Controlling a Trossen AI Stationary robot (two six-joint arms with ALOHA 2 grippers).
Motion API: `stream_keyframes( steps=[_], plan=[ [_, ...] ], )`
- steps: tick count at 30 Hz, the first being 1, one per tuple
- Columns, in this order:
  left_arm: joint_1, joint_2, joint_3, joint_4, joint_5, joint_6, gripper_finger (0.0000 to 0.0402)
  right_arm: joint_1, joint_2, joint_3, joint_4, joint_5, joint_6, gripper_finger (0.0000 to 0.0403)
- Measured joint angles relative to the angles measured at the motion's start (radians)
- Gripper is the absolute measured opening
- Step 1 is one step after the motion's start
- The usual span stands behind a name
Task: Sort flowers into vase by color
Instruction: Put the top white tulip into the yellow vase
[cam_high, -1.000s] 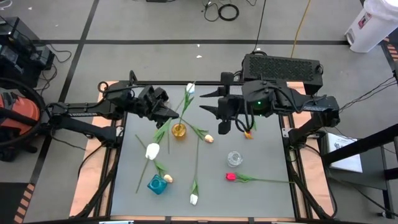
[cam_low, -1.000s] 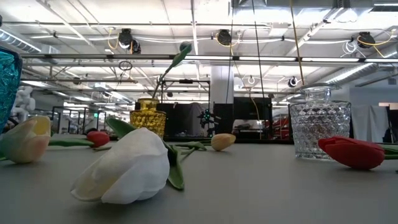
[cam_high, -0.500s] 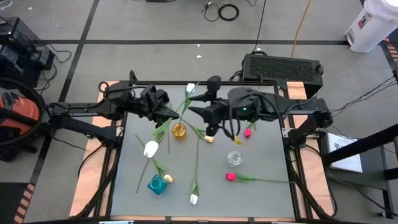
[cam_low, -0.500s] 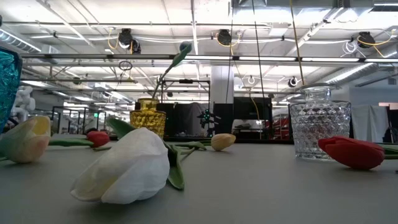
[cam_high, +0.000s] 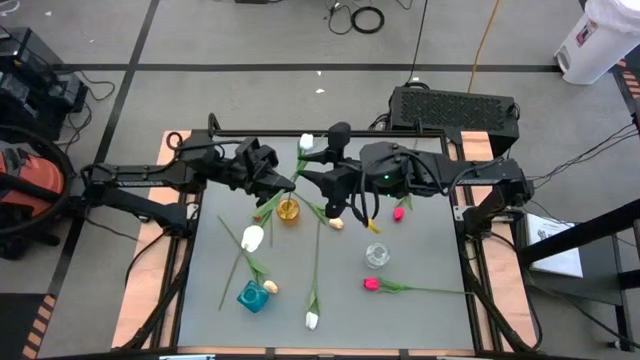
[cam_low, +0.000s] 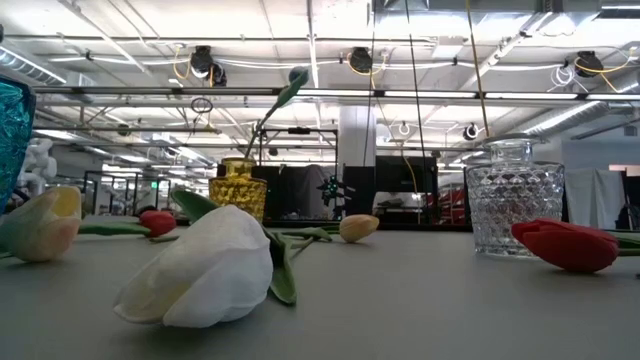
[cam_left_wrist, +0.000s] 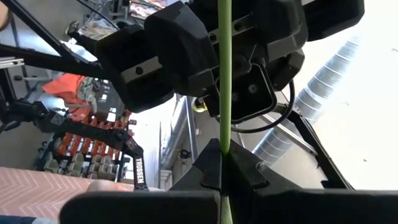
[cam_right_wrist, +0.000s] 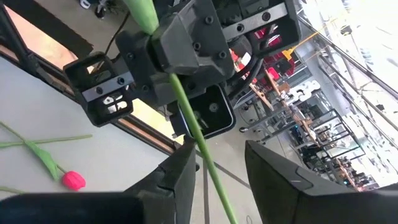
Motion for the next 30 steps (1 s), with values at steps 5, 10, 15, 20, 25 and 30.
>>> stream_keyframes(
  steps=[5,10,15,20,25,30],
  plan=[
    [0.0,0.0,0.0,0.01,-0.002,0.0,0.0004,0.0,0.0,0.0,-0.002,-0.002,0.029,0.0112],
    [0.0,0.0,0.0,0.025,-0.003,0.0,0.0004,0.0,0.0,0.0,-0.002,-0.003,0.057,0.0102],
    [0.0,0.0,0.0,0.055,-0.003,-0.001,0.0004,0.0,0.0,0.0,-0.002,-0.003,0.077,0.01],
    [-0.007,0.0,0.0,0.076,-0.003,-0.017,0.0004,0.0,0.0,0.0,-0.002,-0.003,0.079,0.01],
    [-0.033,0.0,0.0,0.078,0.012,-0.026,0.0004,0.0,0.0,0.0,-0.002,-0.003,0.079,0.01],
    [-0.046,0.0,0.0,0.077,0.013,-0.026,0.0004,0.0,0.0,0.0,-0.002,-0.003,0.079,0.01]
  ],
)
